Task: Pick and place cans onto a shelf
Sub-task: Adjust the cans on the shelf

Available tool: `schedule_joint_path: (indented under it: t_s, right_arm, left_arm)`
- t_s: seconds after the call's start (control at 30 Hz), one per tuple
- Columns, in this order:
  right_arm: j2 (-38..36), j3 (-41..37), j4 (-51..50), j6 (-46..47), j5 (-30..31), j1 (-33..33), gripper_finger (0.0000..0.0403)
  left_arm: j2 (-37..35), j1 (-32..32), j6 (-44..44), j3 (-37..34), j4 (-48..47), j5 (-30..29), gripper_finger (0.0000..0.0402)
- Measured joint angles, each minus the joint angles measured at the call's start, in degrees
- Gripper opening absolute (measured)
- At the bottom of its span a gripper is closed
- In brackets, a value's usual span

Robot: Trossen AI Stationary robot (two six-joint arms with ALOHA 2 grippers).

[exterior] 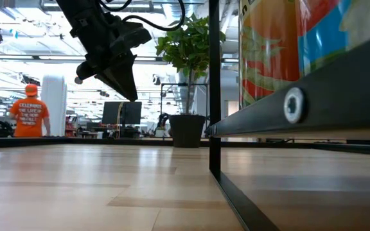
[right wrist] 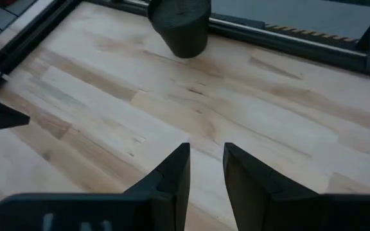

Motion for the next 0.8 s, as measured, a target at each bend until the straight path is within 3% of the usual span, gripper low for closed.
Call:
schedule_joint_path:
  t_s: [0.4, 0.57, 0.8]
  right_arm:
    - [0.1, -0.1, 2.6, -3.9, -4.6, 1.8, 0.0117]
    - [-1.5, 0.0, 9.6, -11.0, -8.9, 9.2, 0.0117]
    - [-1.0, 0.0, 10.8, -10.2, -12.4, 23.1, 0.0117]
  left_arm:
    - [0.0, 0.0, 0.0, 0.0, -0.1, 0.0, 0.0]
    - [0.0, 0.0, 0.0, 0.0, -0.1, 0.0, 0.0]
    - [0.0, 0.0, 1.9, 0.0, 0.0, -0.4, 0.0]
